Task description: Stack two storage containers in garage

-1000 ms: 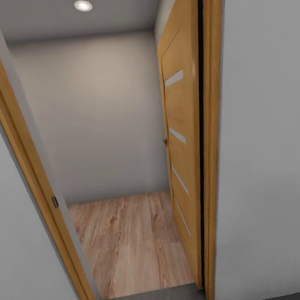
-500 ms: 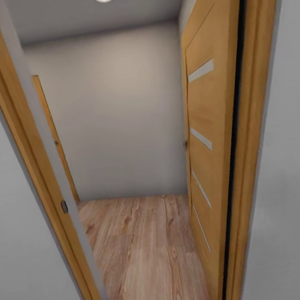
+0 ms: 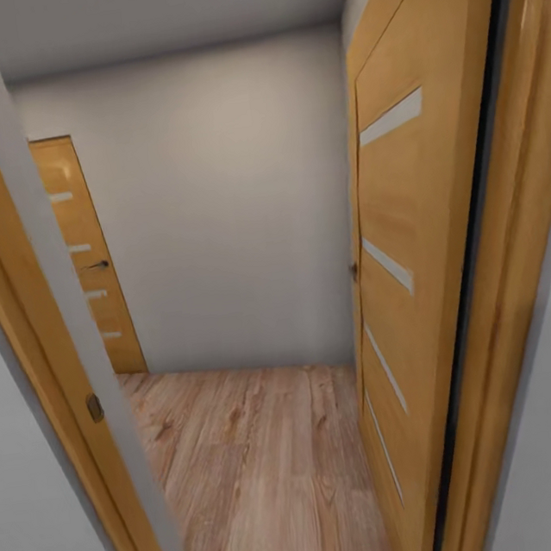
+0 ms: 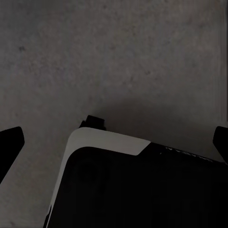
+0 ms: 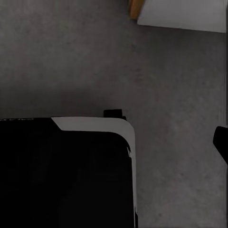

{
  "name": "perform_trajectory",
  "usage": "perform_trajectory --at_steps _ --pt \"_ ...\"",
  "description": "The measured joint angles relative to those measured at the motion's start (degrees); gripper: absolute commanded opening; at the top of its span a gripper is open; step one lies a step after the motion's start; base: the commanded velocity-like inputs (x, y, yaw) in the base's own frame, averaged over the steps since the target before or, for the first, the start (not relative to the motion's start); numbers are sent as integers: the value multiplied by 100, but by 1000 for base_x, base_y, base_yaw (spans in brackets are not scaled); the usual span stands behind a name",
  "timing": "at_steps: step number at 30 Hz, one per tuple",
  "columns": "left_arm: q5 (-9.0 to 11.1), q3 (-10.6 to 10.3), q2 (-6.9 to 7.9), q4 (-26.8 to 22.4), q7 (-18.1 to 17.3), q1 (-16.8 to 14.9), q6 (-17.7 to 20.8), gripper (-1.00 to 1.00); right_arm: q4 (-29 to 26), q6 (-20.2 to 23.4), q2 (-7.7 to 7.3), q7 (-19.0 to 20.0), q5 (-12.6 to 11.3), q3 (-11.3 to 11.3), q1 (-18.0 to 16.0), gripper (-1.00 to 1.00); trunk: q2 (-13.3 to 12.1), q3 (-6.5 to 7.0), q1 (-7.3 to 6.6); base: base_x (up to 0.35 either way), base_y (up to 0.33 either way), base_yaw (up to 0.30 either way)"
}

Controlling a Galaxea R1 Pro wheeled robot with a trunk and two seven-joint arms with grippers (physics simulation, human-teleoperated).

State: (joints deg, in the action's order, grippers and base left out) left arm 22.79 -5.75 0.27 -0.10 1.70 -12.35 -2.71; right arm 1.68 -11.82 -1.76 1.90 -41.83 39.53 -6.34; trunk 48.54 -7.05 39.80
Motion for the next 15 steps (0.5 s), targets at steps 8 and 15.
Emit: perform_trajectory --at_steps 8,15 --pt "2 0 0 0 0 0 -51 100 -1 8 1 -2 8 10 0 100 0 0 0 309 -5 0" --pt "5 2 0 -1 2 1 -58 100 0 8 1 -2 17 17 -1 100 -1 0 1 188 8 116"
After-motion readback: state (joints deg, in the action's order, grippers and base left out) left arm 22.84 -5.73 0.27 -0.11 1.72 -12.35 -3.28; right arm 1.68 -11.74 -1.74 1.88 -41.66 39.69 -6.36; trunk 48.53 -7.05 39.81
